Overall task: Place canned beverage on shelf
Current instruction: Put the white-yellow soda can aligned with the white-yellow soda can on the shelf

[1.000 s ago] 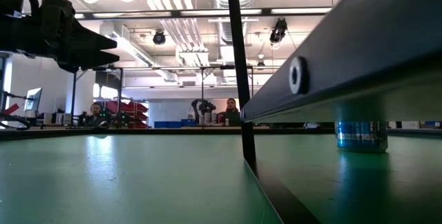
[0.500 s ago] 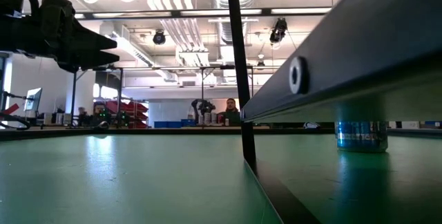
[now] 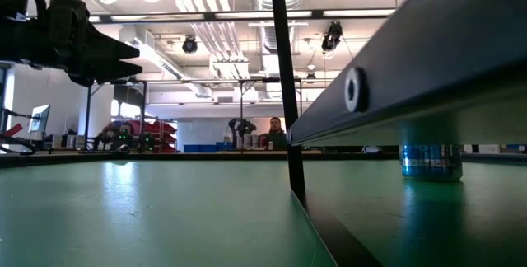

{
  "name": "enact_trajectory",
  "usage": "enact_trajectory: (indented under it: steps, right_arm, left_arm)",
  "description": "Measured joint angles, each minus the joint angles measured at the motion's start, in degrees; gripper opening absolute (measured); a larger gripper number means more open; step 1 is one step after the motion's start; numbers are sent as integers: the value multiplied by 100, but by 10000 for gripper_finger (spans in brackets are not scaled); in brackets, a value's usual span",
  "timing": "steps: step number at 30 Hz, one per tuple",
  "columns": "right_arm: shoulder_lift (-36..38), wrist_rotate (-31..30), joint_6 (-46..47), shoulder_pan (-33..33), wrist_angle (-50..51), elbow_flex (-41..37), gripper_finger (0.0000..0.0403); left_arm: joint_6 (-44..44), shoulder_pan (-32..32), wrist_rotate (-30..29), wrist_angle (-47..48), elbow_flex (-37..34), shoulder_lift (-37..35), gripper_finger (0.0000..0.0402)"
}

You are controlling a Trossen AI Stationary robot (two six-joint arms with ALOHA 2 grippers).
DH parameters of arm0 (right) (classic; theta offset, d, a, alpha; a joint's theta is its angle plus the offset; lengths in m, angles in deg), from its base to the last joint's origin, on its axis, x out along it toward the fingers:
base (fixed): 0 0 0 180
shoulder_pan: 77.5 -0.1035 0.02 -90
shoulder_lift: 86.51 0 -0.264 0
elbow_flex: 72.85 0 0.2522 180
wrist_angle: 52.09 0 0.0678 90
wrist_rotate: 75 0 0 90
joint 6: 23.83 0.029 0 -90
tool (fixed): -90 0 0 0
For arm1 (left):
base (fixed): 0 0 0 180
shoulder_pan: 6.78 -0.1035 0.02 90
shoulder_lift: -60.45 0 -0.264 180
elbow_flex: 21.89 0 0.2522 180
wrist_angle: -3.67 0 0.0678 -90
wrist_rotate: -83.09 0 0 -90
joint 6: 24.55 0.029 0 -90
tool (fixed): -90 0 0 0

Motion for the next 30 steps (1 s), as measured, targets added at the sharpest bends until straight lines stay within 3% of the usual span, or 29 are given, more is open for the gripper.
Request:
enact_trajectory:
  steps: [30]
  right_arm:
    - [7,-57,1562,-10,-67,-83,243]
  left_arm:
    - [-2,0,0,2,0,0,378]
